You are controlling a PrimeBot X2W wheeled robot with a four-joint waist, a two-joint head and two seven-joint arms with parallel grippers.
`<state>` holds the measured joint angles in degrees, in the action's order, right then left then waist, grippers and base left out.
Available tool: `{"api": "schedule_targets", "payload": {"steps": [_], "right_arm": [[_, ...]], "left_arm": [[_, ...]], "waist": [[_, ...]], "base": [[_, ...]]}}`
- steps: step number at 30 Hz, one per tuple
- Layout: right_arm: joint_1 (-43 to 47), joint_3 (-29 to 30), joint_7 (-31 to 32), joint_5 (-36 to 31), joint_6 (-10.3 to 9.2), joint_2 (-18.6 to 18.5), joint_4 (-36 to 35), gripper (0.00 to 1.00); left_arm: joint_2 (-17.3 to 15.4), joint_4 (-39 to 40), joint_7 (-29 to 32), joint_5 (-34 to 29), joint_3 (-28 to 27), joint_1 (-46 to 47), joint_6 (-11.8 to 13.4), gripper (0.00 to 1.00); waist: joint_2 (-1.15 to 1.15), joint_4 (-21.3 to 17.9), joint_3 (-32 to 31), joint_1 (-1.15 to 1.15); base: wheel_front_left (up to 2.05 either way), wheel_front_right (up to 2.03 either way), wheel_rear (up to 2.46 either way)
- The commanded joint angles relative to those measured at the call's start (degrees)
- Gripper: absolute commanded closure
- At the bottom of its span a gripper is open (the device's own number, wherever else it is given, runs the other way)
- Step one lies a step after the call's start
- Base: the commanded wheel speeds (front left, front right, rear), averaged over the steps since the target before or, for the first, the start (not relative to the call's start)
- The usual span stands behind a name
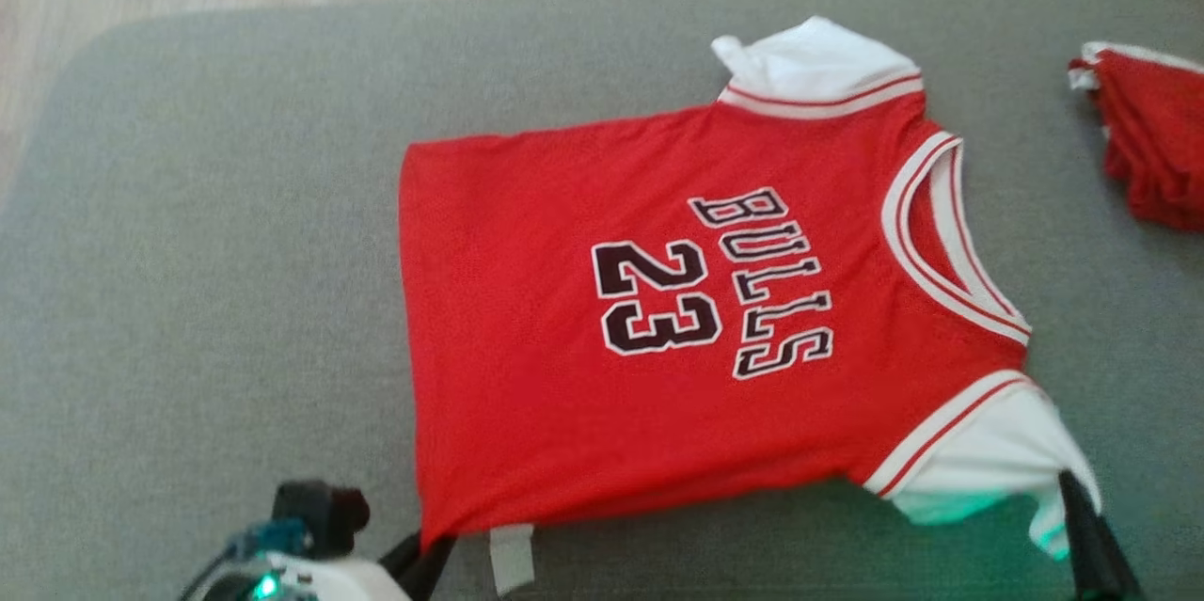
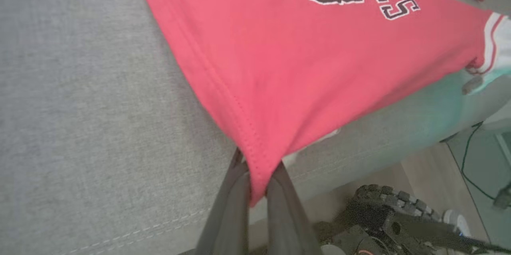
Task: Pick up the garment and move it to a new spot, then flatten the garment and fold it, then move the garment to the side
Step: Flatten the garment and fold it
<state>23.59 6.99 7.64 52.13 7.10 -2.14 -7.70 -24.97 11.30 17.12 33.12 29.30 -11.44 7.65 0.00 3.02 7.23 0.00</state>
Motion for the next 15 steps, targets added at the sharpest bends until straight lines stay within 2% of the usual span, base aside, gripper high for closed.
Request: {"api": "schedule_targets", "payload": {"steps": [1,6,15], "right_arm": [[-3.8,-0.4,1.1,0.0,0.39,-0.7,-2.7,1.0],[-12.7,0.5,7.7,-2.1,0.39,-0.7,-0.8,1.0],[-26.6,2.5,18.3,-8.1,0.39,-0.7,6.6,1.0]], "left_arm": [[-1.2,3.2,0.8,0.5,-2.8,4.4,0.2,1.0],[-0.7,4.0,5.1,2.3,-3.0,10.6,-0.8,1.0],[1.2,-1.8,10.4,5.8,-2.7,19.9,-3.0,1.0]], "waist": [[0.0,0.5,1.4,0.0],[0.0,0.6,4.1,0.0],[0.0,1.1,6.0,0.0]], "base": [[0.0,0.0,0.0],[0.0,0.0,0.0],[0.0,0.0,0.0]]}}
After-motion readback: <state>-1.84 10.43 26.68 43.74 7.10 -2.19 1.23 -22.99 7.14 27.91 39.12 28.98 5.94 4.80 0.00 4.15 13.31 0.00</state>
